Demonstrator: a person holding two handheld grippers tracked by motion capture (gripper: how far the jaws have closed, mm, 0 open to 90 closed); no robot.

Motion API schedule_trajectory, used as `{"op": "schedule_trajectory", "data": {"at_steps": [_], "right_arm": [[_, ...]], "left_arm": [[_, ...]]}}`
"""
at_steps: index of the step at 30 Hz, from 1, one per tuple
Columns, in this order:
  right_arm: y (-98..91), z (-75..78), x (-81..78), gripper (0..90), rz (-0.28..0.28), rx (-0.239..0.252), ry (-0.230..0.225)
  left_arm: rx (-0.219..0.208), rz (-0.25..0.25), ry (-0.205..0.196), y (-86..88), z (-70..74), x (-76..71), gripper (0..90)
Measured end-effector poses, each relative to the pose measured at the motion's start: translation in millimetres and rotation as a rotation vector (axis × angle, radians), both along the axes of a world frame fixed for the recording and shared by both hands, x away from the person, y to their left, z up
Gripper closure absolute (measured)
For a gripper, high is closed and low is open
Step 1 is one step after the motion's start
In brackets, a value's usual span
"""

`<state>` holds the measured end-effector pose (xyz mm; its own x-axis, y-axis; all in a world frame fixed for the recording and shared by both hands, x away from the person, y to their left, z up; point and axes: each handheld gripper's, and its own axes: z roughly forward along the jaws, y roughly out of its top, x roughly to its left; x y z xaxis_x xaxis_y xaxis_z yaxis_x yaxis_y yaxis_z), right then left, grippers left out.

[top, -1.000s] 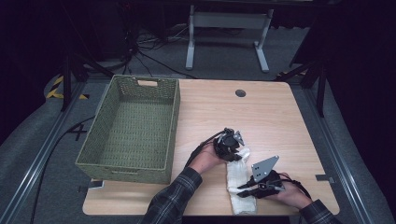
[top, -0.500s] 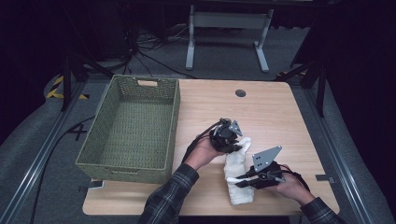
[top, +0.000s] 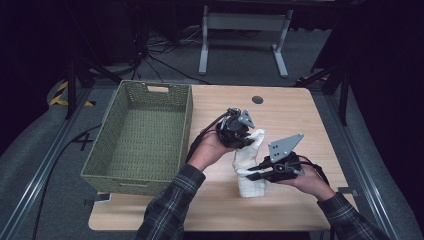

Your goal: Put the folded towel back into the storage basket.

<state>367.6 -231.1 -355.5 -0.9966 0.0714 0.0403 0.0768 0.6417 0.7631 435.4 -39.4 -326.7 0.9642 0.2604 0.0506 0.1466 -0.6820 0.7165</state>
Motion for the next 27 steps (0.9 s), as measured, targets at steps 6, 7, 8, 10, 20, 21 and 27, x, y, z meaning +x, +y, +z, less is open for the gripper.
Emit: {"op": "schedule_trajectory", "data": {"at_steps": [6,7,8,10,20,21,27], "right_arm": [[12.3,20.5,9.7,81.1,0.005,0.02,-0.017],[14.8,23.6,11.3,81.1,0.007,0.024,-0.019],[17.4,26.8,12.9,81.1,0.009,0.026,-0.021],[23.1,32.6,16.7,81.1,0.01,0.028,-0.028],[68.0,62.8,33.7,81.1,0.01,0.054,-0.058],[74.1,65.9,35.0,81.0,0.01,0.057,-0.06],[112.6,82.3,43.8,81.1,0.016,0.059,-0.08]], "left_arm": [[-0.009,0.01,-0.018,18.3,16.2,4.3,78.4],[-0.007,0.006,-0.026,21.8,18.5,5.9,78.4],[-0.009,0.014,-0.025,24.5,19.7,6.3,78.4],[-0.021,0.013,-0.028,32.0,22.9,9.0,78.4],[-0.038,0.002,-0.063,80.1,46.5,23.7,78.4],[-0.038,0.001,-0.066,86.1,49.4,24.9,78.4],[-0.039,0.017,-0.089,122.3,61.3,32.2,78.4]]}}
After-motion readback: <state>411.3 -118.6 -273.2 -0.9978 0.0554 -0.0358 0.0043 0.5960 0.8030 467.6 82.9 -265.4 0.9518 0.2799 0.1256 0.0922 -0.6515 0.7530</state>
